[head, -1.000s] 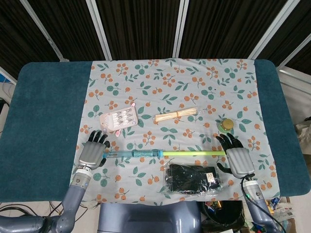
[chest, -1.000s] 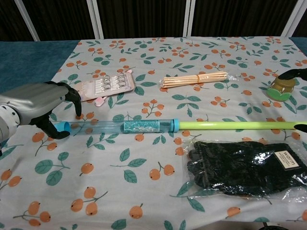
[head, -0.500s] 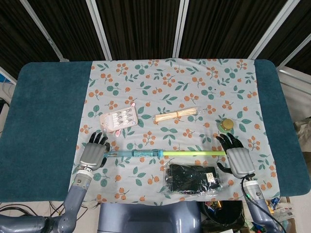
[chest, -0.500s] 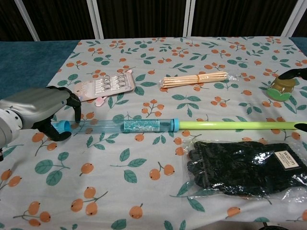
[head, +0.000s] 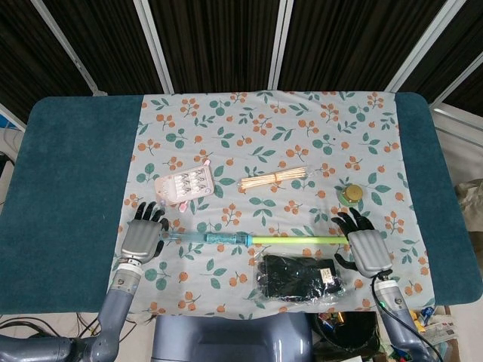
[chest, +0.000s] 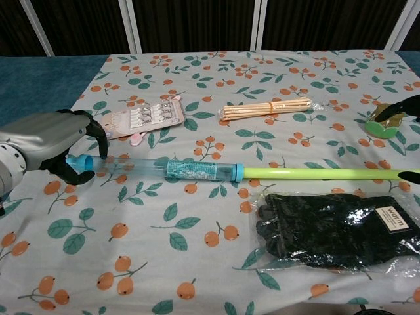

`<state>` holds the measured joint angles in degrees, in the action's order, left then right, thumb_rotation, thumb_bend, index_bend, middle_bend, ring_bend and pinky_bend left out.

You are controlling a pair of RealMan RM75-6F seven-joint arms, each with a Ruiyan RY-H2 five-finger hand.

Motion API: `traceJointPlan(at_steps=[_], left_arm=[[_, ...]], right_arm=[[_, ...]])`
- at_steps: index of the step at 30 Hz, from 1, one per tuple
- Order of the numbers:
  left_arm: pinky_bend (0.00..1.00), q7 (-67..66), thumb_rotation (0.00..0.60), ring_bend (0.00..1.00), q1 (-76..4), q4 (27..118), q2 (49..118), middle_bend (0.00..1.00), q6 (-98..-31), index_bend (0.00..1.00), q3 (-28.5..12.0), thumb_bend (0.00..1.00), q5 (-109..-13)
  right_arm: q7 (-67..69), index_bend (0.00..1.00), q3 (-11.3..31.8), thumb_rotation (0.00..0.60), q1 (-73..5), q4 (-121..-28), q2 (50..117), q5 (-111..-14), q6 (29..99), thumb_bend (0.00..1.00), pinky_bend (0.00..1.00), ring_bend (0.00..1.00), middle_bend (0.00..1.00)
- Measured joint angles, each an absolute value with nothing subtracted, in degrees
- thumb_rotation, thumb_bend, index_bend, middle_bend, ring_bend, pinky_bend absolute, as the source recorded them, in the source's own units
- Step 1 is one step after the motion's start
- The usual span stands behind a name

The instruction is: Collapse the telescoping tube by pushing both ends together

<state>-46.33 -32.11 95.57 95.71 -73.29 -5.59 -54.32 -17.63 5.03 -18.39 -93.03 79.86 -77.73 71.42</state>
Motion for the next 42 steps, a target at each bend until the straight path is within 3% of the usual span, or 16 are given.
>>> traceJointPlan(at_steps=[5, 16, 26, 42], left_arm=[[0.02, -46.3, 0.6, 0.0, -32.1, 96.8, 95.4, 0.21, -73.6, 0.52, -5.8, 0.44, -54.6], [0.02, -46.0, 0.6, 0.0, -32.1, 98.5, 93.9, 0.21, -73.7, 0.51, -6.2, 0.44, -54.7], [0.02, -46.1, 0.6, 0.0, -32.3, 99.5, 92.8, 0.21, -73.8, 0.51, -6.3, 0.44, -54.6], [0.02, -45.9, 0.6, 0.0, -32.5, 100.3, 91.4, 0.21, -73.8, 0.52, -6.3, 0.44, -54.3]], right_arm=[[-20.9, 0.33, 6.1, 0.6, -20.1, -94.1, 81.3, -76.6, 70.1, 0.17, 0.16, 0.03, 0.22], [-30.2, 0.38, 8.6, 0.6, -24.1, -95.4, 86.1, -69.5, 66.8, 0.18, 0.16, 0.05, 0.27], [-34.8, 0.39, 9.4, 0.6, -26.1, -92.1, 89.1, -63.7, 66.0, 0.18, 0.16, 0.05, 0.26], [-35.9, 0.44, 8.9, 0.6, -25.7, -89.0, 88.7, -60.7, 67.6, 0.19, 0.16, 0.05, 0.26]])
